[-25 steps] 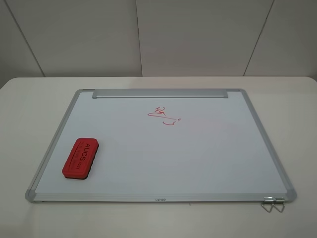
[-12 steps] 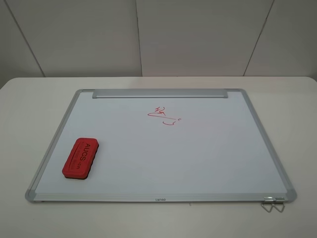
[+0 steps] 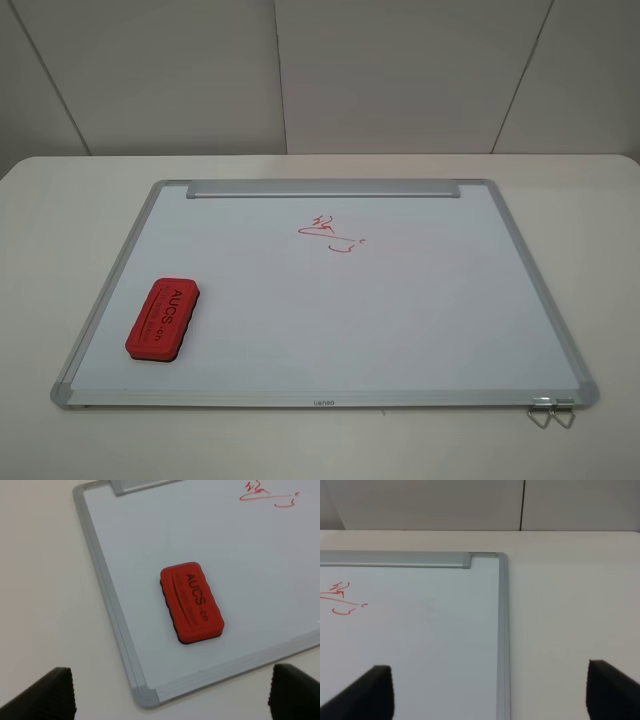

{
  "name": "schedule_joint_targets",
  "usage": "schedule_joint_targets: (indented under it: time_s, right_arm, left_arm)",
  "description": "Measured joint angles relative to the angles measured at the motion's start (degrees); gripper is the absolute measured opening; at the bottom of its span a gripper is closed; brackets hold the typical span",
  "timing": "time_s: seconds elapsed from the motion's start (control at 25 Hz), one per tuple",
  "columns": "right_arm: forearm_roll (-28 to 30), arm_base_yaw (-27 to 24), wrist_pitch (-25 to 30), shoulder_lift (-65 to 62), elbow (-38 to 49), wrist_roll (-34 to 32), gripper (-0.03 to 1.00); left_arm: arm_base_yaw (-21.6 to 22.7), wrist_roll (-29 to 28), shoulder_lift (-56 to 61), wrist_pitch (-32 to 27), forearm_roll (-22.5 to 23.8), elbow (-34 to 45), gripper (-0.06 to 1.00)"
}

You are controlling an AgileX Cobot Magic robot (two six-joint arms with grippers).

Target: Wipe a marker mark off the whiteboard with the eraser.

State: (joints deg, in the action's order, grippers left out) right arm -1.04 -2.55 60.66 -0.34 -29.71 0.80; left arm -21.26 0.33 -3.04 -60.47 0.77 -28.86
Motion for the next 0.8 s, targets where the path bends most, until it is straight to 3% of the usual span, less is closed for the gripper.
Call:
schedule_joint_targets:
  time_s: [0.48, 0.6, 0.8]
  right_arm:
    - [0.0, 0.0, 0.0, 0.0, 0.0, 0.0, 0.70]
    - [0.0, 0.0, 0.0, 0.0, 0.0, 0.0, 0.70]
    - [0.0, 0.0, 0.0, 0.0, 0.0, 0.0, 0.70]
  left_arm:
    - [0.9, -0.3, 3.4, -0.2, -1.2, 0.0, 0.77]
    - [3.9, -1.0, 3.4, -0.2, -4.0, 0.0, 0.77]
    - [14.4, -1.2, 3.4, -0.2, -5.4, 0.0, 0.77]
